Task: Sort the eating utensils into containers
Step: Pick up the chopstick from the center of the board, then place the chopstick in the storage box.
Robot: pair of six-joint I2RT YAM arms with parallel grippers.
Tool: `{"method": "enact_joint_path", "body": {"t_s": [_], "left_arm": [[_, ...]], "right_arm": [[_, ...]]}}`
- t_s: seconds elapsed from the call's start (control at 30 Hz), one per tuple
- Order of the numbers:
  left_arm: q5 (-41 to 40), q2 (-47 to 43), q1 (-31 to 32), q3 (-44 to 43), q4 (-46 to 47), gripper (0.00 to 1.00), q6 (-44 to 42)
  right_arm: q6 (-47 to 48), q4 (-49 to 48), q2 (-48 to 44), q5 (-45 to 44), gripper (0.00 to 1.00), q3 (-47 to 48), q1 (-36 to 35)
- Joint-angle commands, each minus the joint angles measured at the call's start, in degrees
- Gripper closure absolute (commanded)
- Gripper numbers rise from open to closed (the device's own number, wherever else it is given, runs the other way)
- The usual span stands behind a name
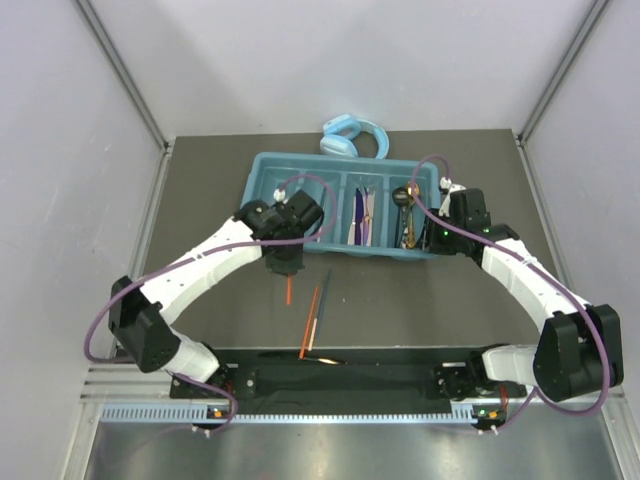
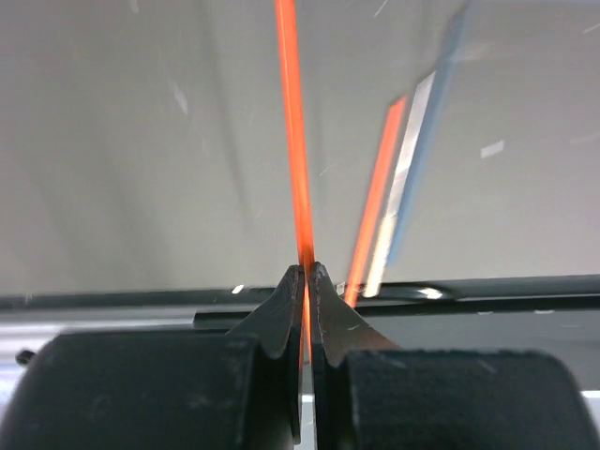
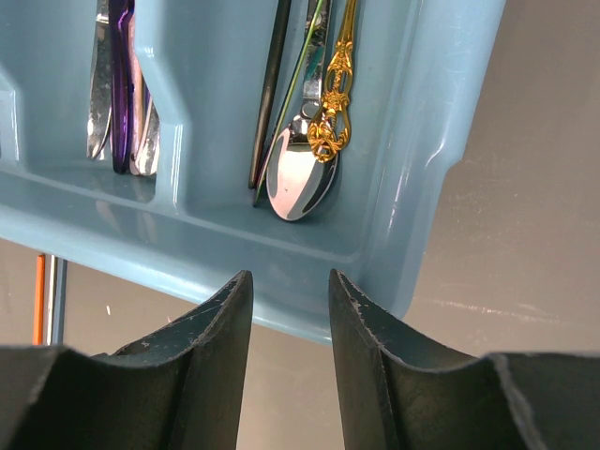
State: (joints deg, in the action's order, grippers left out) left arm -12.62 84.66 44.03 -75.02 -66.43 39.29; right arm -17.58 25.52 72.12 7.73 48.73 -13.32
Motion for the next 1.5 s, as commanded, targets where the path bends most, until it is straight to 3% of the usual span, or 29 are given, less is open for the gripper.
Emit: {"method": "enact_joint_path", "body": {"t_s": [0.0, 0.17, 0.4, 0.53, 0.83, 1.0, 1.07, 1.17, 1.27, 1.3, 1.47], "left_arm": [[-3.63, -1.26, 0.00, -10.30, -6.69, 1.00, -2.02], [-5.84, 3.04, -1.66, -16.20, -0.55, 1.00, -7.45], [-4.52, 18.49, -7.54, -20.95, 10.61, 1.00, -16.60], [-0.22, 26.42, -11.33, -27.87, 15.27, 1.00, -19.86], [3.83, 42.24, -14.50, -47.56, 12.47, 1.00, -22.15], [5.06, 47.17, -15.11, -52.50, 10.45, 1.00, -22.59], [4.54, 46.91, -15.11, -51.81, 10.71, 0.98, -22.50], [3.48, 45.16, -15.20, -49.96, 10.89, 0.78, -21.98], [4.96, 40.25, -15.20, -46.02, 11.50, 0.70, -20.57], [5.58, 36.05, -15.20, -42.35, 11.85, 0.65, -20.31], [11.20, 18.13, -14.59, -28.62, 12.21, 0.61, -19.69]], "right_arm": [[0.53, 0.32, 0.39, 0.19, 0.61, -0.12, 0.66], [0.45, 0.23, 0.22, 0.27, 0.61, -0.30, 0.66], [0.45, 0.32, -0.40, 0.18, 0.61, -0.65, 0.67], [0.53, 0.23, -0.49, 0.45, 0.61, -0.92, 0.75], [0.53, -0.03, 0.04, 0.89, 0.61, -1.18, 0.75], [0.36, -0.21, 0.30, 0.89, 0.61, -1.44, 0.84], [0.44, -0.21, 0.31, 0.89, 0.61, -1.62, 0.84], [0.44, -0.56, 0.65, 0.97, 0.61, -1.62, 0.84], [0.36, -0.56, 0.83, 0.89, 0.61, -1.62, 0.93], [0.27, -0.47, 0.66, 0.80, 0.61, -1.71, 0.93], [0.27, -0.47, 0.13, 0.27, 0.61, -1.80, 0.93]]}}
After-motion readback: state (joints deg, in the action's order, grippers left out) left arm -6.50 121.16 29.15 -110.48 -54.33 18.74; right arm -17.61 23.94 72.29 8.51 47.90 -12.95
